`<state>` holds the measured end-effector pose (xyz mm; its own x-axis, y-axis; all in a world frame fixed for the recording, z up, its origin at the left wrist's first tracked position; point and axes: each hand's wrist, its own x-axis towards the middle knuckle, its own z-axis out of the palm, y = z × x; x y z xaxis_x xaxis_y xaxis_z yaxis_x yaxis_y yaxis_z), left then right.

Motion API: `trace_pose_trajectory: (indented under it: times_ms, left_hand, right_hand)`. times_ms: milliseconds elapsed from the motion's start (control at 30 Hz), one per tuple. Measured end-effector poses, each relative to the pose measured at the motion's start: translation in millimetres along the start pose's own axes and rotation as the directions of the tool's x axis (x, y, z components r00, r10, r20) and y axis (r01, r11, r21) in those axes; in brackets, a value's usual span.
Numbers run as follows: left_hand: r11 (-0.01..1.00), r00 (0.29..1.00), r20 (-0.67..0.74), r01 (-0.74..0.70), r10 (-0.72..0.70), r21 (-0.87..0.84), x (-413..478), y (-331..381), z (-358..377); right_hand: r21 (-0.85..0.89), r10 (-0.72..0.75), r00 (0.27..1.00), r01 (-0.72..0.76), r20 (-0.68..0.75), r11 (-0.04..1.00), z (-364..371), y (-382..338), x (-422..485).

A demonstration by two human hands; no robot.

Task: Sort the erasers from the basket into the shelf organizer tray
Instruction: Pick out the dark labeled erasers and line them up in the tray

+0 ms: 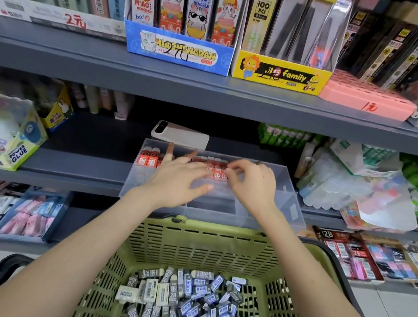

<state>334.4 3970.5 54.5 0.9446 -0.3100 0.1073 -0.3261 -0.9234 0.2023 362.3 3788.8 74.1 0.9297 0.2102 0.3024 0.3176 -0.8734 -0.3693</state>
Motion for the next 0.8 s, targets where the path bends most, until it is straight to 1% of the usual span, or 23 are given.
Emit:
trace_pose_trajectory:
  times_ms: [67,100,133,167,200,233,267,300,333,367,400,433,467,500,533,567,600,633,667,733,800]
  left_hand:
    - [1.0,0.999,-0.043,0.001,-0.002,-0.016,-8.6,1.7,-7.0]
    - [0.999,0.995,-0.095,-0.009,0.005,-0.042,-15.7,3.2,-10.0]
    - [0.996,0.985,-0.171,-0.031,0.017,-0.079,-24.1,5.0,-12.9]
    - [0.991,0.965,-0.262,-0.061,0.027,-0.122,-34.4,7.6,-15.2]
    - [0.982,0.93,-0.367,-0.093,0.027,-0.163,-47.0,11.3,-16.6]
    - [0.972,0.875,-0.483,-0.122,0.009,-0.203,-60.5,15.8,-17.1]
    - [0.959,0.807,-0.59,-0.144,-0.029,-0.243,-74.5,21.0,-15.7]
    - [0.945,0.751,-0.657,-0.157,-0.075,-0.287,-88.3,27.3,-13.2]
    - [0.93,0.726,-0.679,-0.167,-0.108,-0.327,-101.5,33.9,-8.5]
    - [0.923,0.736,-0.667,-0.166,-0.119,-0.348,-112.9,40.8,-2.0]
    - [0.927,0.783,-0.612,-0.139,-0.112,-0.348,-121.7,45.9,7.5]
    - [0.938,0.859,-0.501,-0.078,-0.108,-0.337,-127.4,49.3,18.5]
    - [0.947,0.932,-0.338,0.02,-0.134,-0.32,-131.0,50.8,30.2]
    - [0.947,0.971,-0.152,0.131,-0.182,-0.294,-133.6,50.6,43.1]
    - [0.932,0.971,0.012,0.232,-0.239,-0.278,-135.5,48.5,58.0]
    - [0.908,0.947,0.146,0.317,-0.287,-0.272,-136.3,45.7,71.8]
    - [0.889,0.918,0.246,0.372,-0.311,-0.266,-135.7,44.2,84.3]
    - [0.883,0.897,0.315,0.394,-0.309,-0.255,-134.9,44.5,96.5]
    - [0.888,0.884,0.368,0.391,-0.289,-0.241,-133.1,45.7,107.9]
    - [0.894,0.869,0.431,0.372,-0.242,-0.249,-130.9,51.7,128.3]
    - [0.869,0.878,0.403,0.392,-0.257,-0.3,-133.0,64.2,144.8]
  right_hand:
    - [0.049,-0.141,0.98,0.149,-0.143,0.988,-8.9,-2.3,-22.8]
    - [0.098,-0.218,0.948,0.246,-0.233,0.964,-12.0,-3.3,-37.8]
    - [0.151,-0.281,0.907,0.34,-0.314,0.928,-12.9,-2.7,-54.2]
    - [0.2,-0.326,0.873,0.414,-0.363,0.888,-11.2,-0.4,-72.2]
    - [0.242,-0.358,0.859,0.459,-0.366,0.855,-6.2,3.4,-90.9]
    - [0.269,-0.392,0.862,0.48,-0.32,0.835,1.2,8.5,-108.8]
    - [0.283,-0.426,0.876,0.477,-0.226,0.832,11.1,15.7,-125.0]
    - [0.28,-0.441,0.893,0.446,-0.085,0.85,23.5,25.1,-139.5]
    - [0.256,-0.416,0.905,0.381,0.094,0.888,36.9,35.4,-151.5]
    - [0.203,-0.339,0.9,0.291,0.272,0.935,48.8,45.7,-161.1]
    - [0.13,-0.235,0.887,0.199,0.396,0.971,59.5,57.3,-169.6]
    - [0.059,-0.122,0.888,0.107,0.443,0.992,68.5,69.4,-176.1]
    - [0.011,0.0,0.897,-0.005,0.443,1.0,74.6,80.7,-180.8]
    - [-0.01,0.123,0.894,-0.132,0.431,0.991,78.0,90.3,-185.9]
    - [-0.01,0.24,0.869,-0.261,0.434,0.965,80.8,98.5,-191.2]
    - [0.0,0.329,0.822,-0.372,0.465,0.928,83.8,105.0,-195.7]
    - [0.024,0.383,0.764,-0.461,0.519,0.887,86.4,108.6,-199.4]
    - [0.053,0.398,0.718,-0.516,0.572,0.855,88.4,110.4,-203.1]
    - [0.072,0.39,0.697,-0.533,0.602,0.843,90.6,111.7,-205.9]
    - [0.079,0.366,0.706,-0.512,0.606,0.856,93.3,113.9,-207.7]
    - [0.079,0.341,0.723,-0.478,0.6,0.875,94.4,113.4,-207.4]
